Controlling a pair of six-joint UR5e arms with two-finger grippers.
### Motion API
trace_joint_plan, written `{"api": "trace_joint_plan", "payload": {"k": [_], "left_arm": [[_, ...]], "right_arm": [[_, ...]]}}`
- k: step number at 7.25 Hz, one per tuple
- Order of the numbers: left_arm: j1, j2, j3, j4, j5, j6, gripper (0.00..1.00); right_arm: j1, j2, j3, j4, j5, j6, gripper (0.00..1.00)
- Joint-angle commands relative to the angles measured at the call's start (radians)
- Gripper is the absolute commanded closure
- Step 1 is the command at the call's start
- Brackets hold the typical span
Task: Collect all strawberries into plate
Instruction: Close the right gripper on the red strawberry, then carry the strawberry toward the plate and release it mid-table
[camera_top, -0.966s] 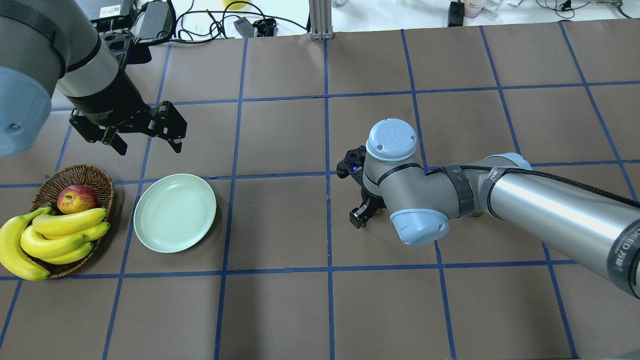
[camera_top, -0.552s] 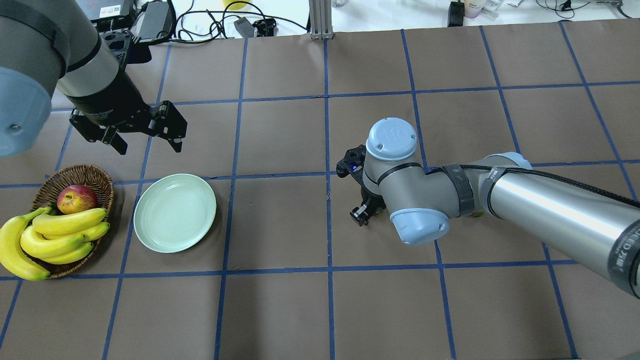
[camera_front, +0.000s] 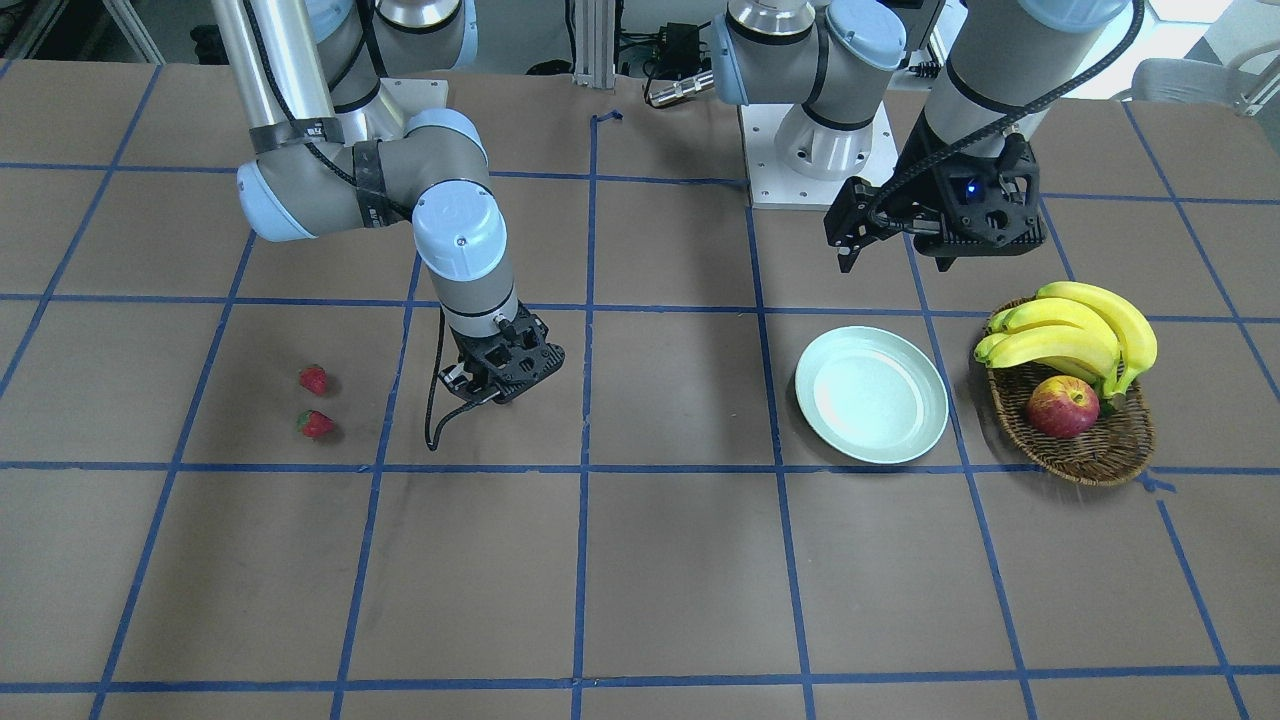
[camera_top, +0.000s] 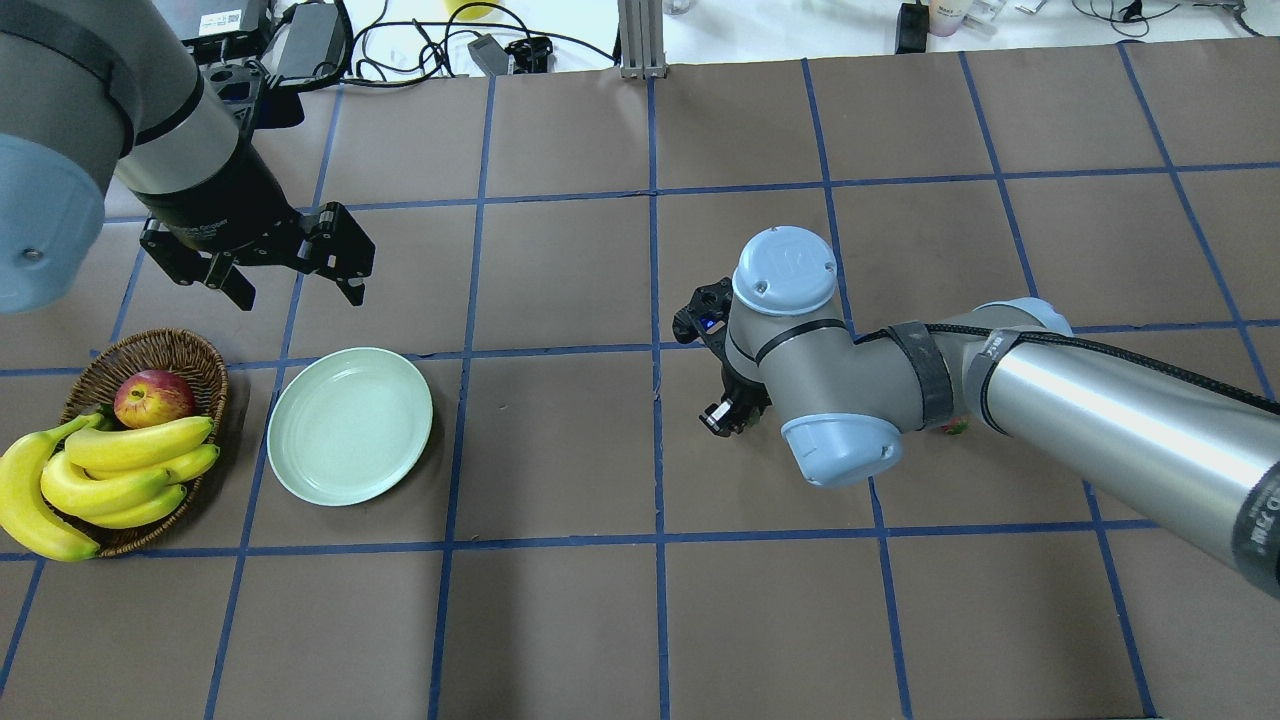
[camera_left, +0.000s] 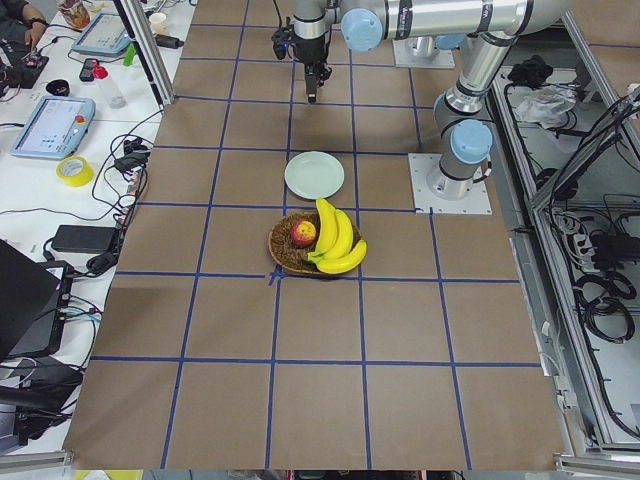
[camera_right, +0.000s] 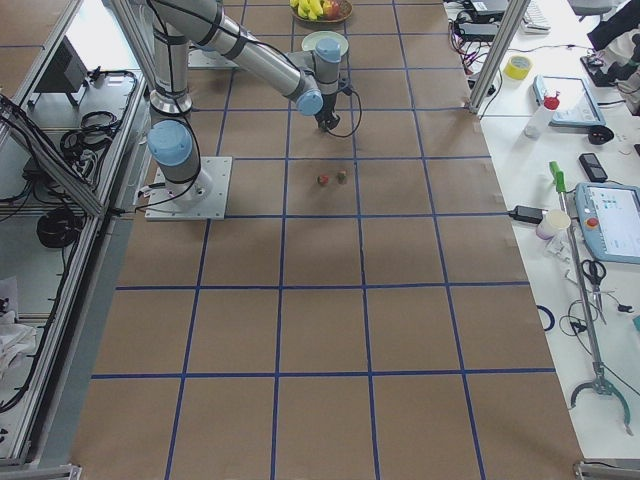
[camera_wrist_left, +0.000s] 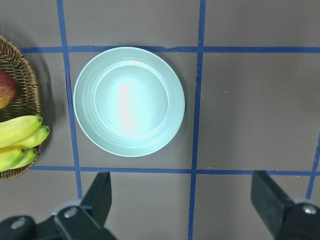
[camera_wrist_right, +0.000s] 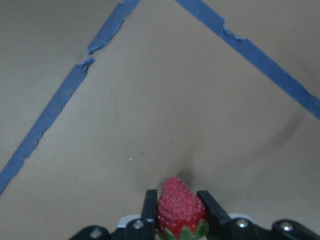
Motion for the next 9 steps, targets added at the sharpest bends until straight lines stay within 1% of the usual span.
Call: {"api": "trace_joint_plan", "payload": {"k": [1,2,3,4,5,6,7,8,9], "left_arm": [[0.0,0.0,-0.001,-0.001,0.0,0.001,0.0],[0.0,0.0,-0.001,-0.001,0.0,0.001,0.0],[0.001,0.0,-0.001,-0.001,0.002,0.001,0.0],[0.001,-0.002,-0.001,-0.001,0.0,0.001,0.0],[0.001,-0.002,0.001,0.0,0.0,0.001,0.0],[0.001,-0.002,0.001,0.003,0.002,0.001,0.0],[0.003,-0.002,0.001,0.003,0.003,0.001,0.0],[0.003,-0.002,0.001,0.005,0.002,0.001,0.0],[0.003,-0.002,0.001,0.005,0.002,0.001,0.0]], "right_arm": [[0.026,-0.009,-0.069,0.001,0.005,0.141,0.92],[0.056,0.004,-0.122,0.005,0.008,0.187,0.91],[0.078,0.026,-0.168,0.011,0.014,0.305,0.91],[0.13,0.037,-0.189,0.01,0.032,0.444,0.91],[0.183,0.055,-0.199,0.01,0.034,0.634,0.9],[0.237,0.079,-0.228,0.011,0.032,0.827,0.9],[0.273,0.122,-0.274,0.016,0.025,0.981,0.88],[0.309,0.186,-0.337,0.065,0.017,1.068,0.86],[0.331,0.231,-0.388,0.07,-0.004,1.076,0.82]]}}
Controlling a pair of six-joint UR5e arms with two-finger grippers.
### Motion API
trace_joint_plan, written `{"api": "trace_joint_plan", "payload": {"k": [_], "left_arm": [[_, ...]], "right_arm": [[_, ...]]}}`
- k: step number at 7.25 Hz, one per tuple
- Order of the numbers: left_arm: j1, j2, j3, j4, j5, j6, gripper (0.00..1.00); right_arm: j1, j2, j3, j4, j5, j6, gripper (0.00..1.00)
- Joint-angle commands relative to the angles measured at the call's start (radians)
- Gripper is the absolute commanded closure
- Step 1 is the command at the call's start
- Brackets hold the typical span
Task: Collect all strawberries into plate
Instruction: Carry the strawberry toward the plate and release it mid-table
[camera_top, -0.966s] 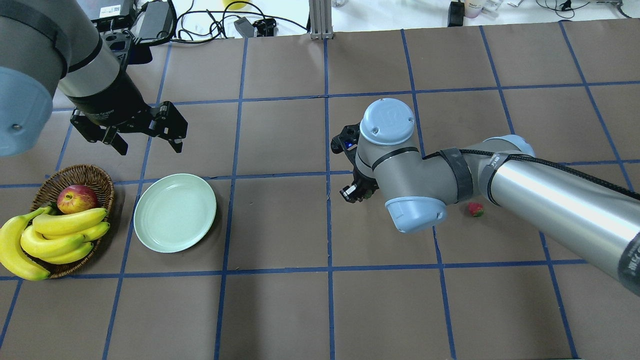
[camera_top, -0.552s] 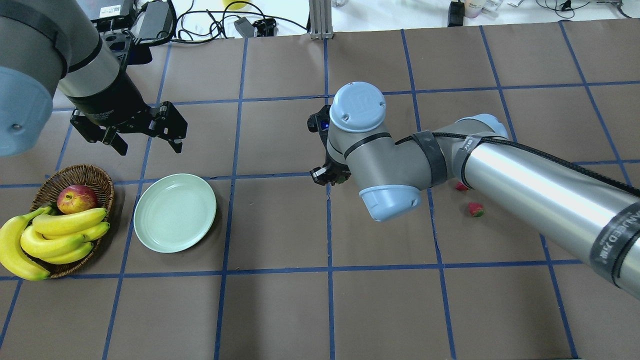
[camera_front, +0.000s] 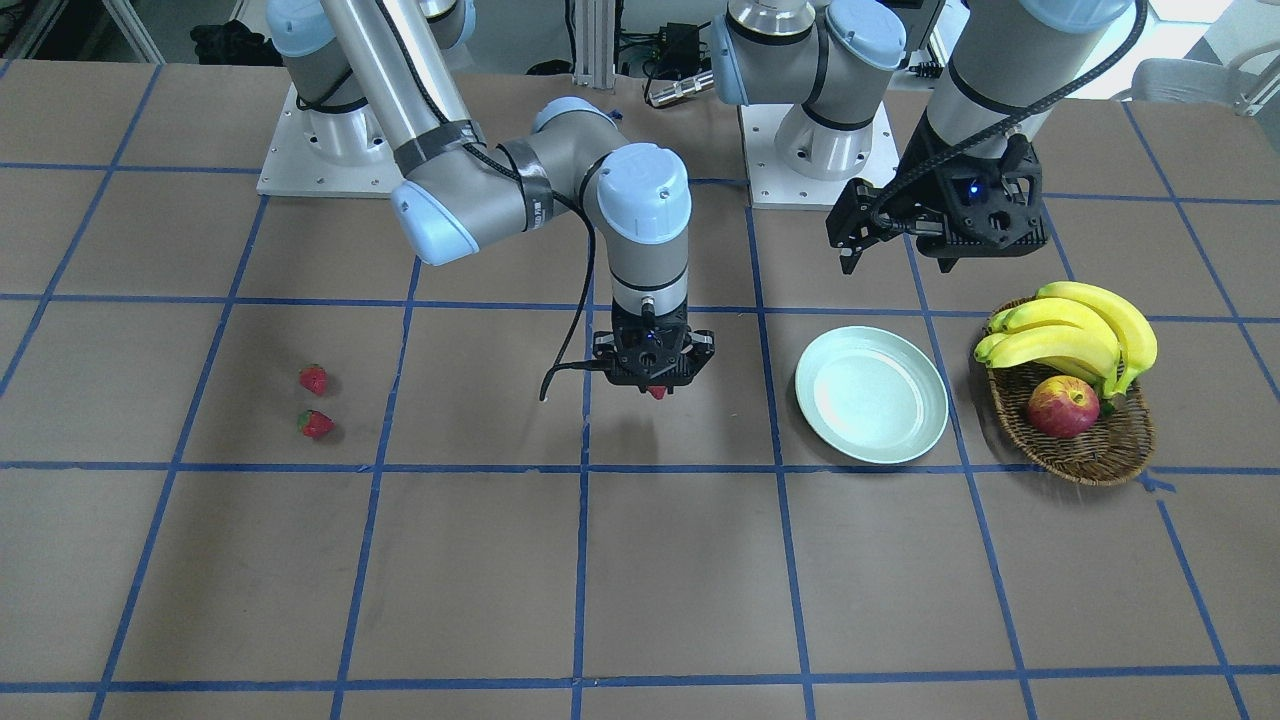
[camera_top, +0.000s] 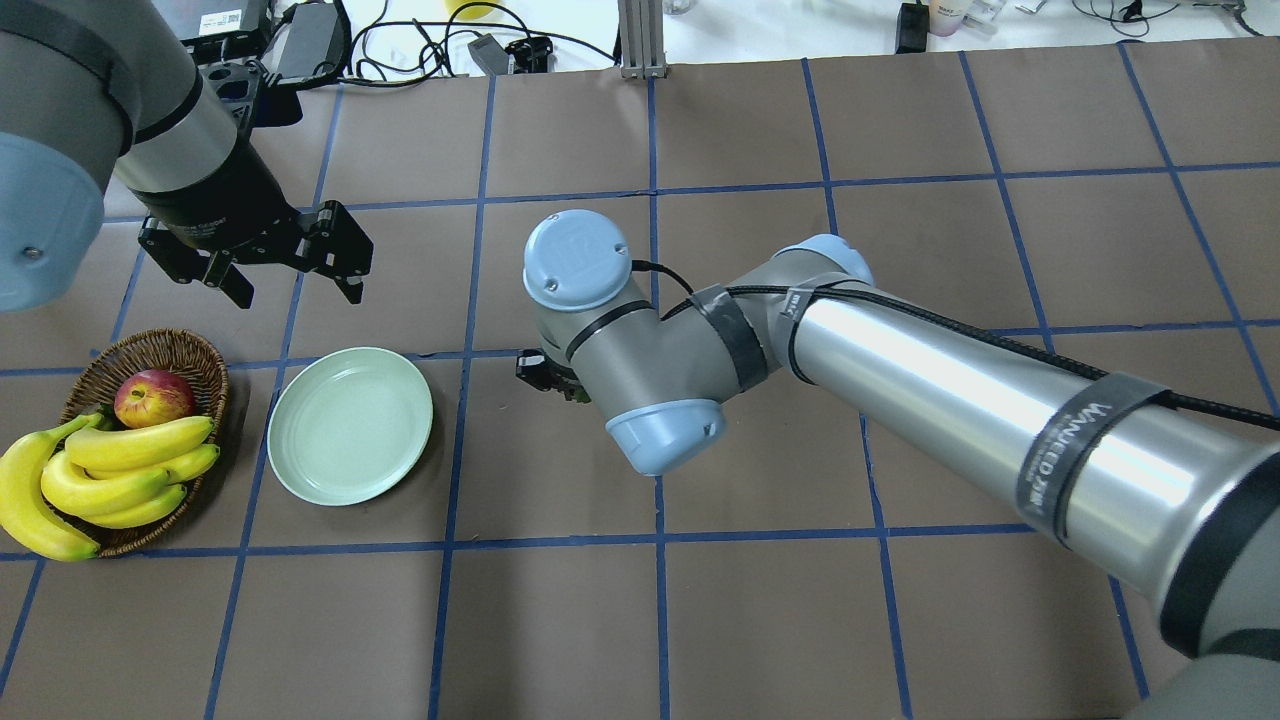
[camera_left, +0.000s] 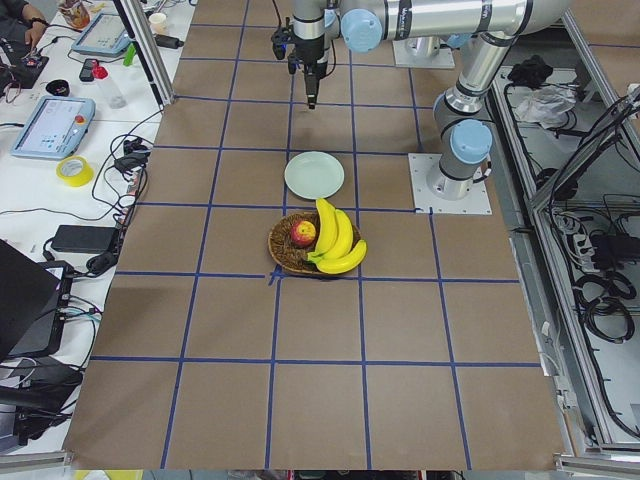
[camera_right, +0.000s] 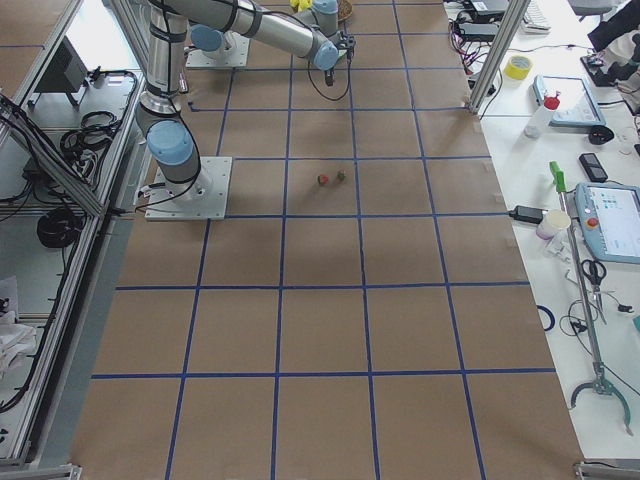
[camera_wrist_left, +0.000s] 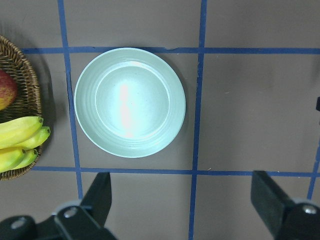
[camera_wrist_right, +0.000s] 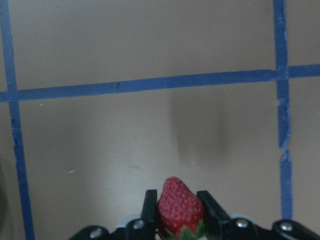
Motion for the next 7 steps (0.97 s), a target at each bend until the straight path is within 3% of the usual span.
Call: {"api": "trace_joint_plan", "payload": {"k": [1,2,3,5,7], "left_arm": [[0.0,0.0,0.0,0.001,0.0,0.0,0.0],[0.0,0.0,0.0,0.001,0.0,0.0,0.0],[0.0,0.0,0.0,0.001,0.0,0.0,0.0],[0.0,0.0,0.0,0.001,0.0,0.0,0.0],[-0.001,0.0,0.0,0.001,-0.002,0.0,0.0]], "right_arm": [[0.039,0.068,-0.064,0.023,-0.022,0.061,0.54],[0.039,0.068,-0.053,0.023,-0.023,0.068,0.07],[0.037,0.067,-0.041,0.028,-0.022,0.079,0.0],[0.017,0.01,-0.043,0.064,-0.022,0.024,0.0],[-0.204,-0.186,-0.031,0.374,-0.026,-0.263,0.0]]}}
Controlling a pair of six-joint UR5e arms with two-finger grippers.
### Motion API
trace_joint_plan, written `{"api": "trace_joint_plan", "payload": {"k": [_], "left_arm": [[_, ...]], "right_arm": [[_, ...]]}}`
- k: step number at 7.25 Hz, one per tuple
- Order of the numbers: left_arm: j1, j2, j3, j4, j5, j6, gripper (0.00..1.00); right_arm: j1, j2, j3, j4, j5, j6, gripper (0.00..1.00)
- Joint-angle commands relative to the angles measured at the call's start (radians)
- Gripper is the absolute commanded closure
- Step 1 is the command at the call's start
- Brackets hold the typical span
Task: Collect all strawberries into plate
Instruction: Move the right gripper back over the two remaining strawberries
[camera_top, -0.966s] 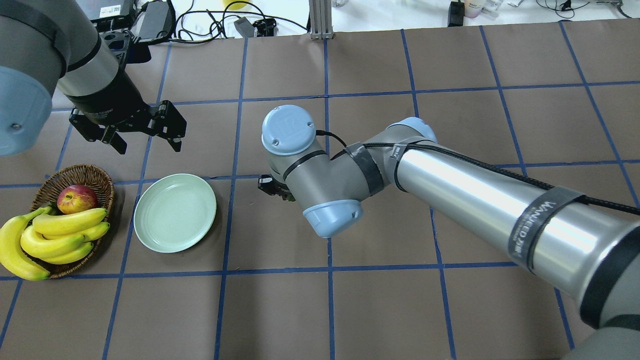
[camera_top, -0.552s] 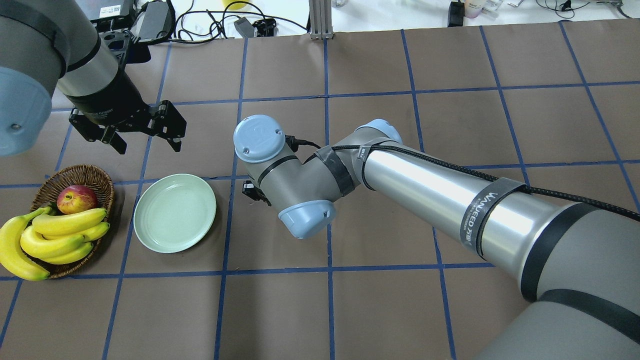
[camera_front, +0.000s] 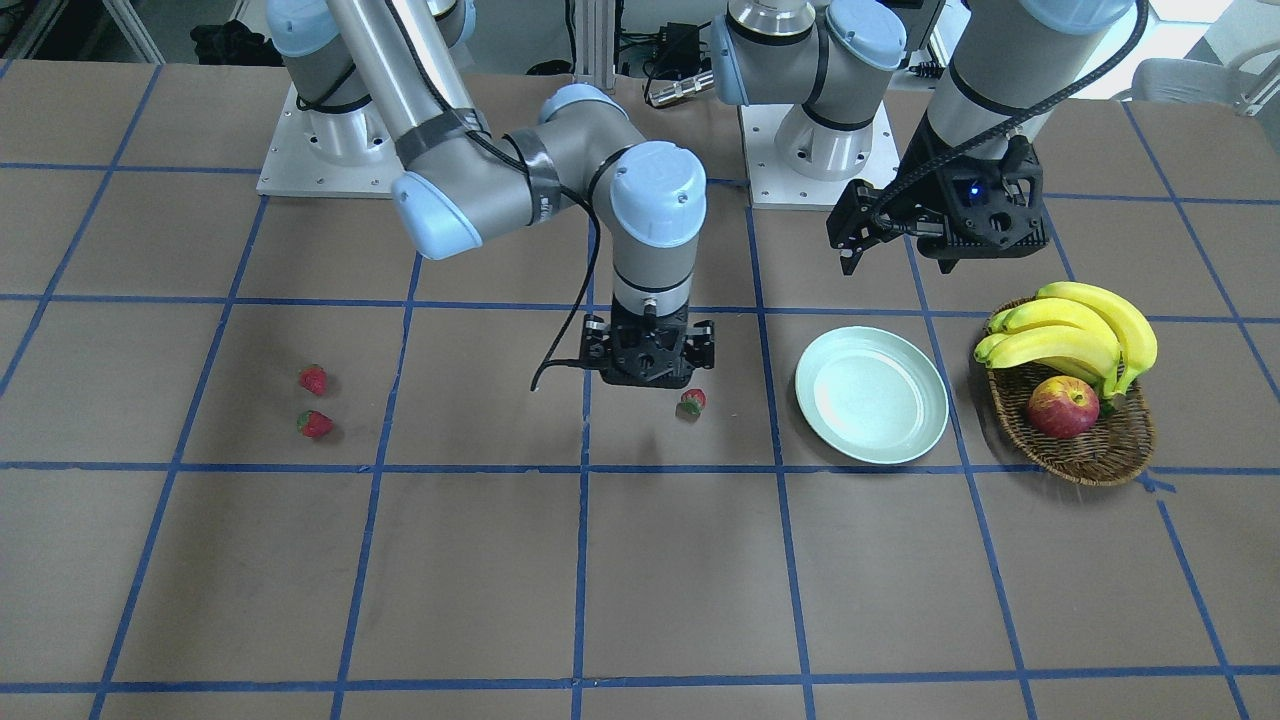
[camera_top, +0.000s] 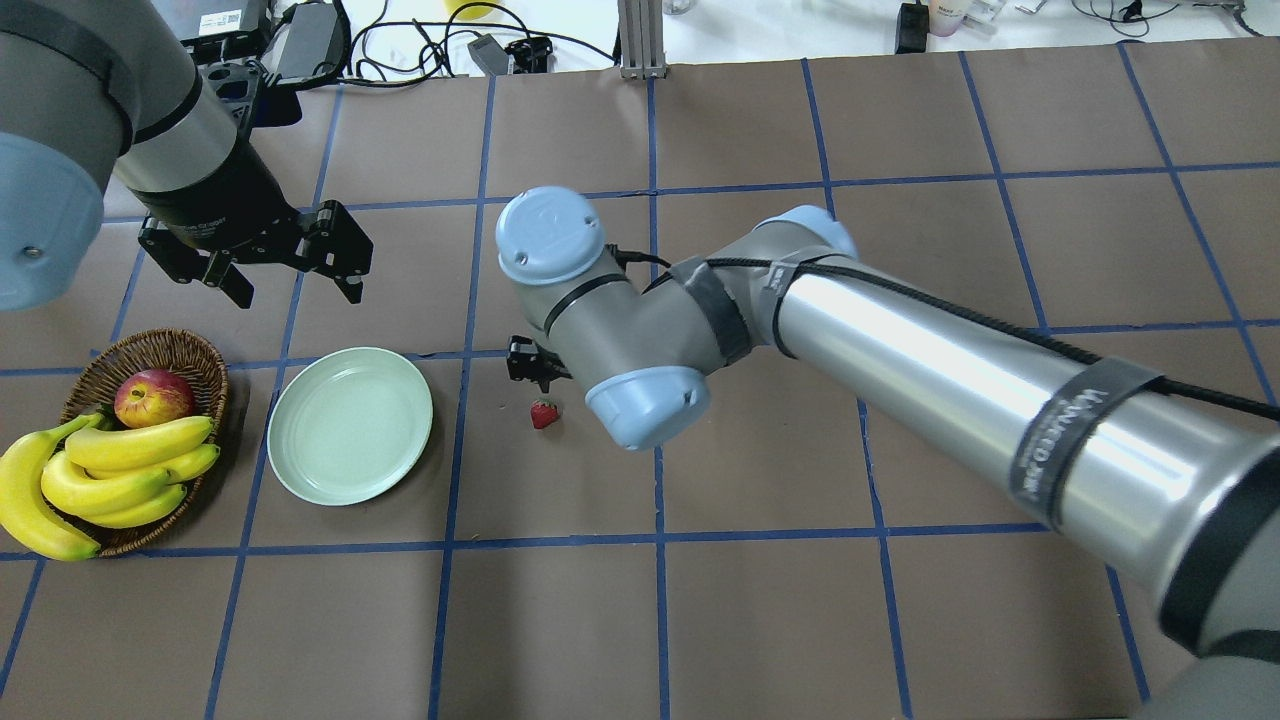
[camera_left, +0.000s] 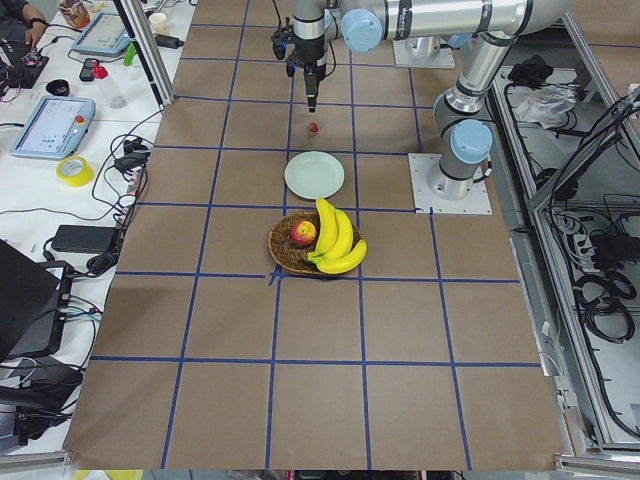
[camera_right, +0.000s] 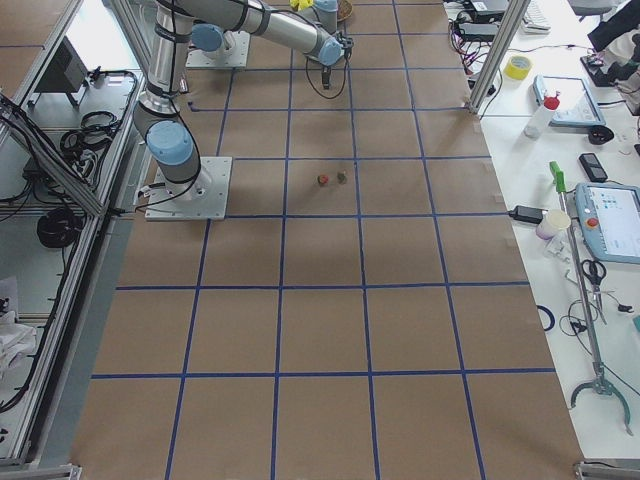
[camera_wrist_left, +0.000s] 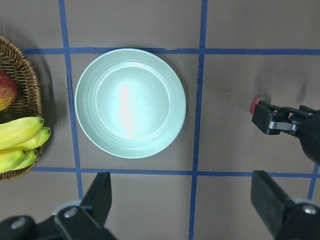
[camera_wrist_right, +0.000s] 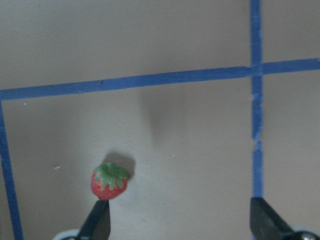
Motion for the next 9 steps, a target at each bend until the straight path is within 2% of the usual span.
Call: {"api": "trace_joint_plan", "payload": {"k": [1,2,5,6,9], "left_arm": [[-0.001,0.0,-0.002,-0.001,0.002,0.0,0.0],[-0.001,0.0,-0.002,-0.001,0.0,0.0,0.0],[-0.001,0.0,-0.002,0.001,-0.003,0.002,0.0],[-0.003,-0.002,-0.002,-0.001,-0.001,0.002,0.0],[-0.001,-0.003,-0.002,-0.001,0.0,0.002,0.0]], "right_arm": [[-0.252,-0.151,0.005,0.212,0.002,-0.233,0.0],[-0.338,-0.151,0.011,0.218,0.002,-0.273,0.0],[-0.596,-0.146,0.124,0.198,-0.033,-0.652,0.0],[-0.691,-0.145,0.172,0.136,-0.045,-0.803,0.0],[-0.712,-0.11,0.337,-0.106,-0.033,-0.855,0.0]]}}
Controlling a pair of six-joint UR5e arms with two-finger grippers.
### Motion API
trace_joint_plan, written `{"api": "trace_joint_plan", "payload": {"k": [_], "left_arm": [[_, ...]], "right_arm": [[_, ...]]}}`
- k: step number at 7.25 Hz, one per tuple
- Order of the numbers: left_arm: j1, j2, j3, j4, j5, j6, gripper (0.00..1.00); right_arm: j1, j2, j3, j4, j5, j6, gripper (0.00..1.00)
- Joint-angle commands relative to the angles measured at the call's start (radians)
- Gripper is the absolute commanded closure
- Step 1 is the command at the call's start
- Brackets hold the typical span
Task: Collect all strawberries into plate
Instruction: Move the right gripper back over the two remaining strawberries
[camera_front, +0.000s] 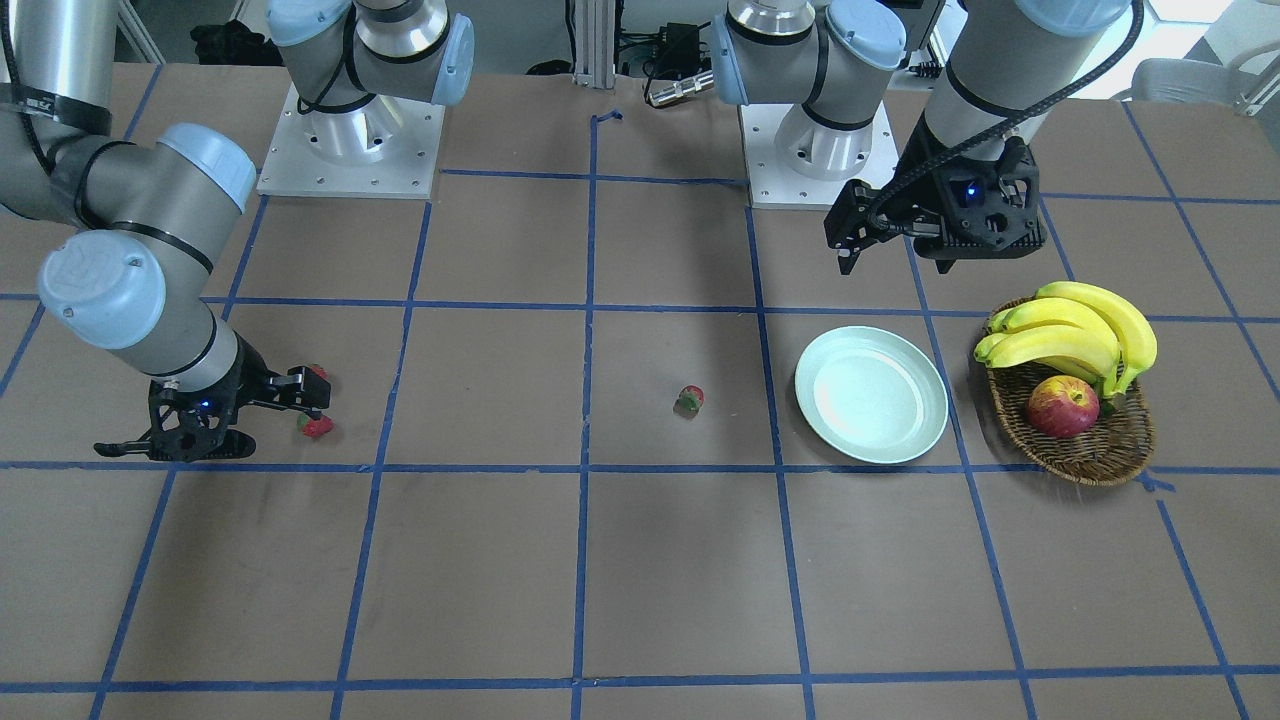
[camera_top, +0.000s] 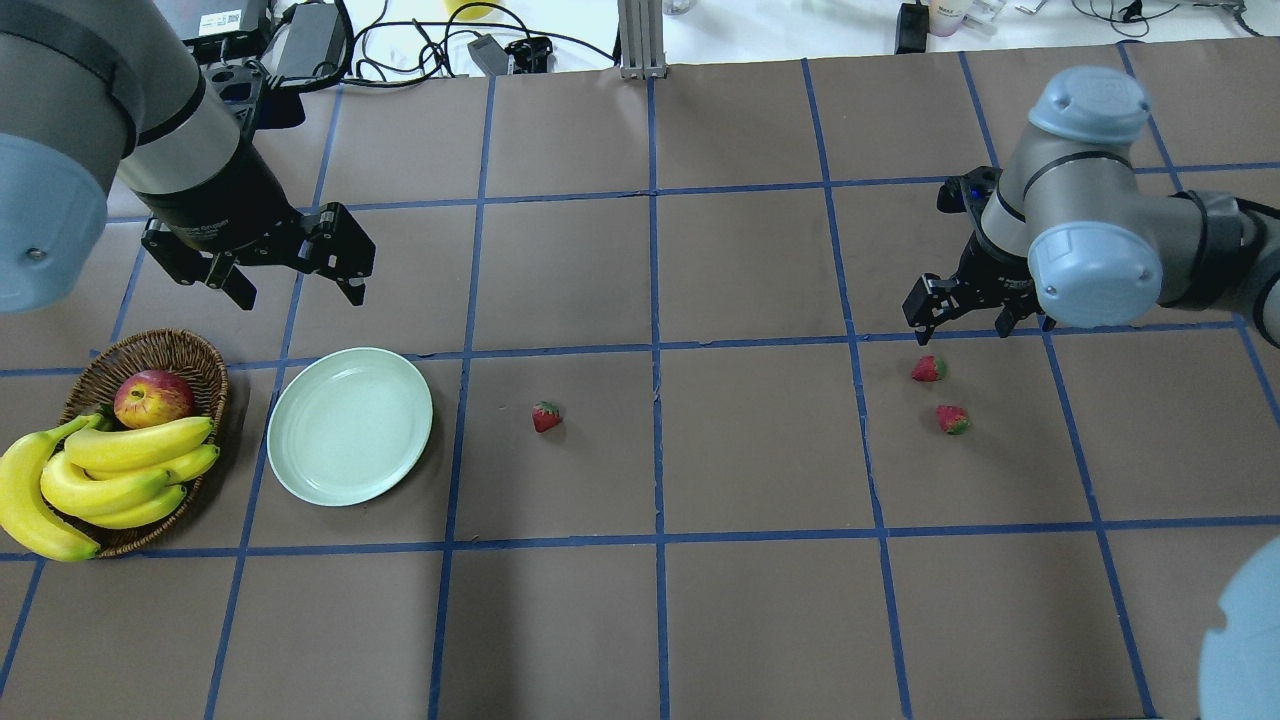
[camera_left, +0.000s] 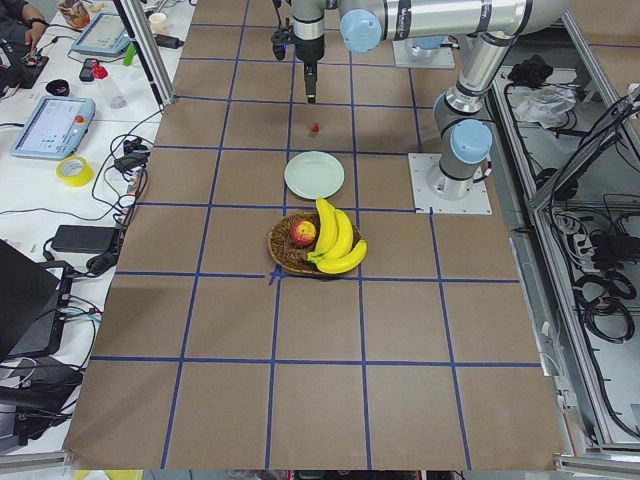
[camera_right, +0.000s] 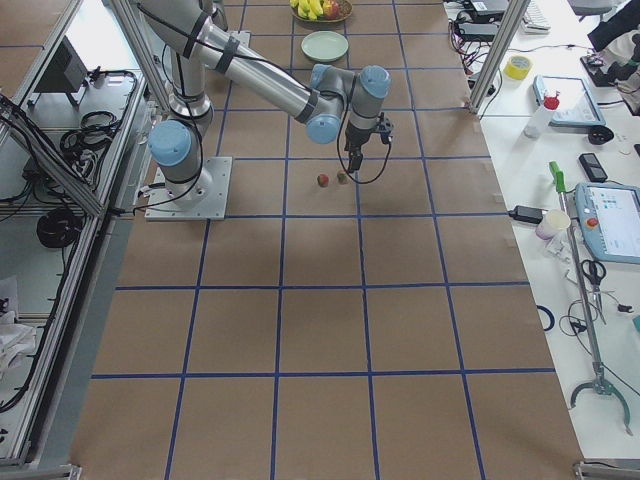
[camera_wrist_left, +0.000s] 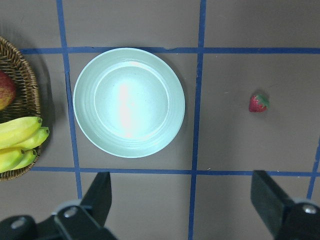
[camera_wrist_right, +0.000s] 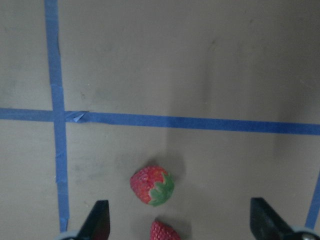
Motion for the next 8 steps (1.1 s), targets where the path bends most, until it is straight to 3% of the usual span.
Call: {"api": "trace_joint_plan", "payload": {"k": [1,3,6,7,8], "left_arm": [[0.0,-0.001,0.0,0.0,0.001,0.0,0.0],[0.0,0.001,0.0,0.001,0.0,0.0,0.0],[-0.001,0.001,0.0,0.0,0.001,-0.002,0.0],[0.002,0.001,0.002,0.001,-0.002,-0.002,0.0],[-0.001,0.001,0.003,0.001,0.0,-0.002,0.0]], "right_arm": [[-0.008,0.013,0.124,-0.155,0.001,-0.087,0.0],[-0.008,0.017,0.124,-0.182,0.027,-0.099,0.0],[-0.008,0.019,0.129,-0.182,0.084,-0.102,0.1],[-0.008,0.019,0.127,-0.18,0.084,-0.111,0.19],[-0.008,0.019,0.127,-0.179,0.073,-0.117,0.35]]}}
